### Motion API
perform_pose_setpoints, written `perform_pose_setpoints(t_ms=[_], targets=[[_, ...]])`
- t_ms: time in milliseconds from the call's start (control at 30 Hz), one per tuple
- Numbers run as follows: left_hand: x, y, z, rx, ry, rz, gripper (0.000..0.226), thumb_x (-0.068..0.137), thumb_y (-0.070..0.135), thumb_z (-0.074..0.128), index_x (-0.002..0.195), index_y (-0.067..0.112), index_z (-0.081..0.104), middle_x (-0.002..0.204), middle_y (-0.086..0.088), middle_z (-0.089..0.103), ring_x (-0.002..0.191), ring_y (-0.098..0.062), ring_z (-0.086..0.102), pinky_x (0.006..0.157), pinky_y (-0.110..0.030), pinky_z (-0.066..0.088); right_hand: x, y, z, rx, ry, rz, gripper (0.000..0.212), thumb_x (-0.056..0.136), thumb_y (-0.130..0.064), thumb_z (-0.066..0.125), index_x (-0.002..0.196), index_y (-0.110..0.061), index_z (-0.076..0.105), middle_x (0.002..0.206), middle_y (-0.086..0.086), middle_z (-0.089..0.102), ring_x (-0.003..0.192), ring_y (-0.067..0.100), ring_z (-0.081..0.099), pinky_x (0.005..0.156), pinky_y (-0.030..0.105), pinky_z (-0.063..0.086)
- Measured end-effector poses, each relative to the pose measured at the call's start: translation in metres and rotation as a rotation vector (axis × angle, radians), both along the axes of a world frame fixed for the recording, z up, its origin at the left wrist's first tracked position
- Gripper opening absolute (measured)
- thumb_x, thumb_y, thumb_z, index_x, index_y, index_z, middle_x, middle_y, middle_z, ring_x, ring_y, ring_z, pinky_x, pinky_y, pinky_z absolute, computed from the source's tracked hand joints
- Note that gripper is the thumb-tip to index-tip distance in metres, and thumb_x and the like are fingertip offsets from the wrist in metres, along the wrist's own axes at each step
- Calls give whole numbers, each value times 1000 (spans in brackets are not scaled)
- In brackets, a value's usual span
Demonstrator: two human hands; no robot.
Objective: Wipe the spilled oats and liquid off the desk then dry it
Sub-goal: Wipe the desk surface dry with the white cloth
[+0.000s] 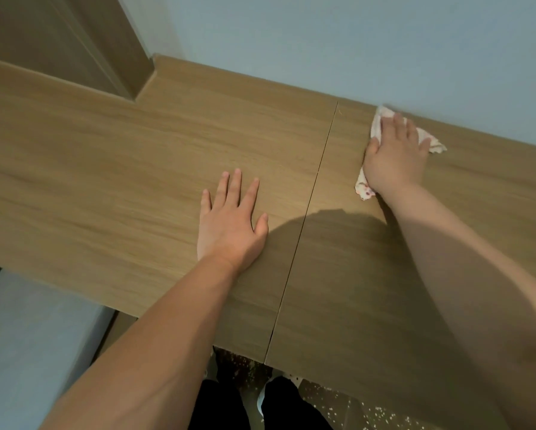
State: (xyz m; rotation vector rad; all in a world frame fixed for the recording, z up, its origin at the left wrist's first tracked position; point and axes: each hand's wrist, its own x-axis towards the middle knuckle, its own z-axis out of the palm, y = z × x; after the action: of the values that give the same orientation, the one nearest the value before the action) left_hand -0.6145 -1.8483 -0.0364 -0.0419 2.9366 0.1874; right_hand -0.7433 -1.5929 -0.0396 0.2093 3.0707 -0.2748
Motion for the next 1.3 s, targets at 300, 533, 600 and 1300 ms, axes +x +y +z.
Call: perform_pose_setpoints(t_ms=[300,533,600,1300], targets=[[1,0,2,0,-6,-9,65,98,49,25,156,31,1,163,-1,-11,149,-17,-15,121,-45,-5,131,-37,5,70,-115,770,55,102,-41,21,153,-21,23,161,4,17,150,25,12,120,53,9],[0,-1,1,13,-17,-7,64,99,48,24,156,31,0,163,-1,-13,149,-17,-17,121,-46,-6,70,1,4,88,-87,-96,56,103,-37,22,155,-18,15,164,6,7,151,26,4,120,55,7],[0,-1,0,27,-12,-12,64,99,48,24,156,31,0,163,-1,-12,149,-18,-17,121,-46,-6,75,-30,4,115,-131,-156,60,103,-42,16,156,-17,7,164,8,1,151,28,0,120,55,7],[1,-4,-4,54,64,-58,65,97,45,28,156,25,10,164,-6,-2,151,-23,-8,121,-51,1,222,-102,1,102,-74,421,59,100,-42,19,153,-16,17,161,11,17,149,31,13,118,55,17]])
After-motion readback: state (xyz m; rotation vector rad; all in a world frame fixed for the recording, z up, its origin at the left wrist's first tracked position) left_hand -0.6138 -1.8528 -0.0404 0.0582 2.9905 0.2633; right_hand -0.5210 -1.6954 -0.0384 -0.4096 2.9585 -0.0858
